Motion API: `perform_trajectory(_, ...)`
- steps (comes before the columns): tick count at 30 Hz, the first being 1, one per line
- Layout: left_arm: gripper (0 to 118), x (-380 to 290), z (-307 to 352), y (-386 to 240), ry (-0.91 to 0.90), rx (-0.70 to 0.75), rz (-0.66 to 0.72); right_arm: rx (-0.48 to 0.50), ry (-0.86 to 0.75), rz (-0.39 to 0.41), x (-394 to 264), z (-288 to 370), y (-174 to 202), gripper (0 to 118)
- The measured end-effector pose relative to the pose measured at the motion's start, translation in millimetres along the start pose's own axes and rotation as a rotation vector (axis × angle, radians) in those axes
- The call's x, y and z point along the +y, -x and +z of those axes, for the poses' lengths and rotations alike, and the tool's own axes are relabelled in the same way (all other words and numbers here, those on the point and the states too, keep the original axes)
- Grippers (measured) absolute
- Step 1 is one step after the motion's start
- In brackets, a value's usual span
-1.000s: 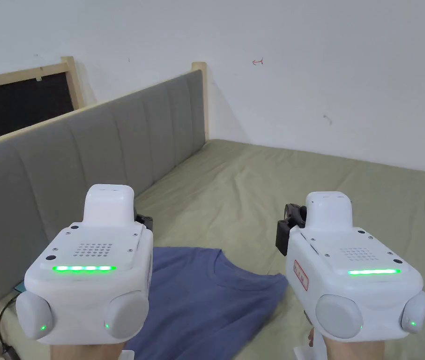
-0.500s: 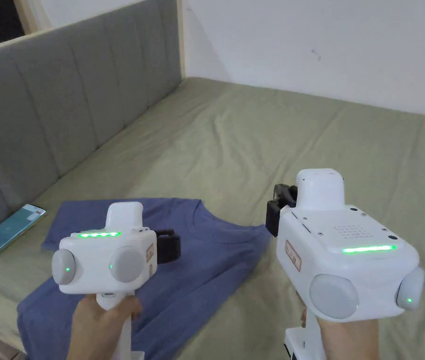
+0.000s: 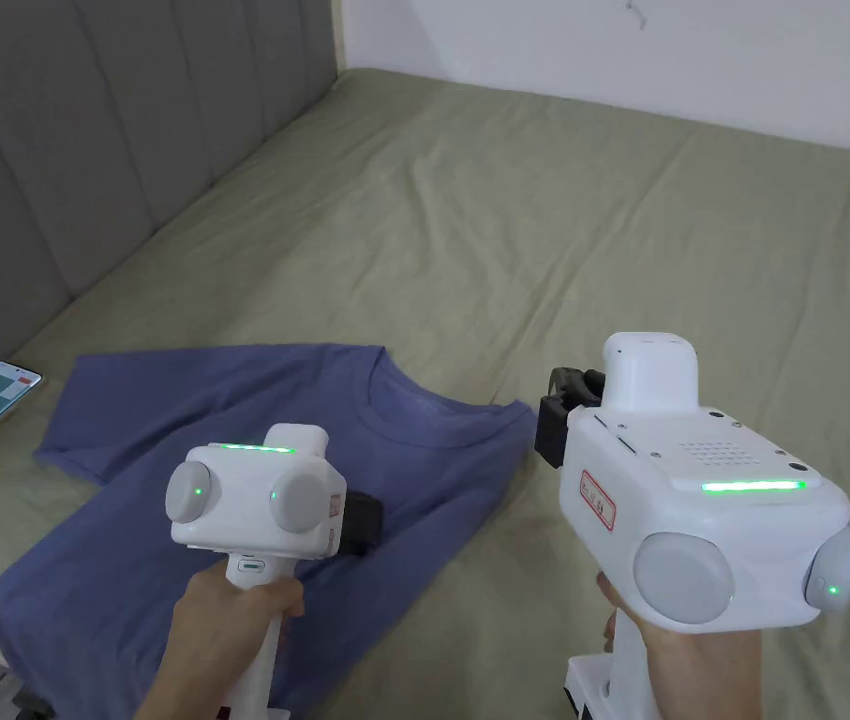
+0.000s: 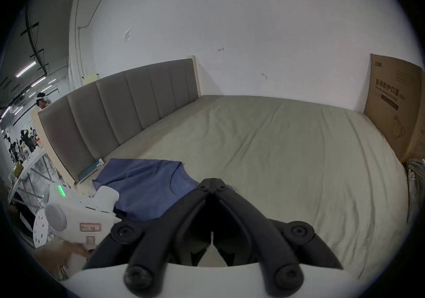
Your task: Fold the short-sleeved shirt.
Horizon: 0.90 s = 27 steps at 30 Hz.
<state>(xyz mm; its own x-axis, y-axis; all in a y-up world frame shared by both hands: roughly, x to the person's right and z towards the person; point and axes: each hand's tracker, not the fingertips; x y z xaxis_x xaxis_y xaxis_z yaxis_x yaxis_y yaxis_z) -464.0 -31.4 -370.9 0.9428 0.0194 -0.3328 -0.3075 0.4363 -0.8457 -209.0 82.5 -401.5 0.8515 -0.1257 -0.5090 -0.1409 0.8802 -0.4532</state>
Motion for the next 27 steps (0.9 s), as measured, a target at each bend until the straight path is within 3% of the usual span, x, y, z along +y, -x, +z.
perform_trajectory(2, 69, 0.7, 3.6, -1.9, -0.007, 0.015, -0.005, 0.003, 0.011, -0.025, -1.3, -0.7, -3.6, 0)
perform_trajectory(4, 36, 2.8, 7.6, -3.1, -0.019, 0.031, -0.005, -0.001, 0.017, -0.039, -2.9, -0.2, -5.4, 0)
perform_trajectory(5, 11, 3.4, 11.2, -1.3, -0.030, 0.036, 0.007, -0.002, 0.018, -0.039, -3.5, 1.1, -6.2, 0)
perform_trajectory(8, 7, 3.4, 14.5, 8.3, -0.076, 0.059, 0.092, -0.010, 0.014, -0.021, -2.8, 6.5, -7.1, 0)
perform_trajectory(9, 7, 2.6, 13.5, 14.3, -0.049, -0.019, 0.123, -0.015, 0.013, -0.017, -2.2, 7.5, -7.6, 0)
perform_trajectory(11, 7, 5.2, 16.1, 19.9, -0.037, -0.041, 0.155, -0.018, 0.013, -0.017, -1.7, 7.9, -10.1, 0)
perform_trajectory(20, 7, 33.2, 82.5, 28.2, -0.174, -0.150, 0.162, -0.052, -0.018, -0.047, 6.4, 31.5, -29.1, 0)
perform_trajectory(24, 7, 54.6, 130.5, -8.2, -0.261, -0.110, 0.036, -0.079, -0.057, -0.067, 13.5, 53.8, -43.5, 0)
perform_trajectory(27, 7, 69.1, 167.3, -41.8, -0.334, -0.221, -0.009, -0.107, -0.094, -0.084, 18.9, 73.0, -59.1, 0)
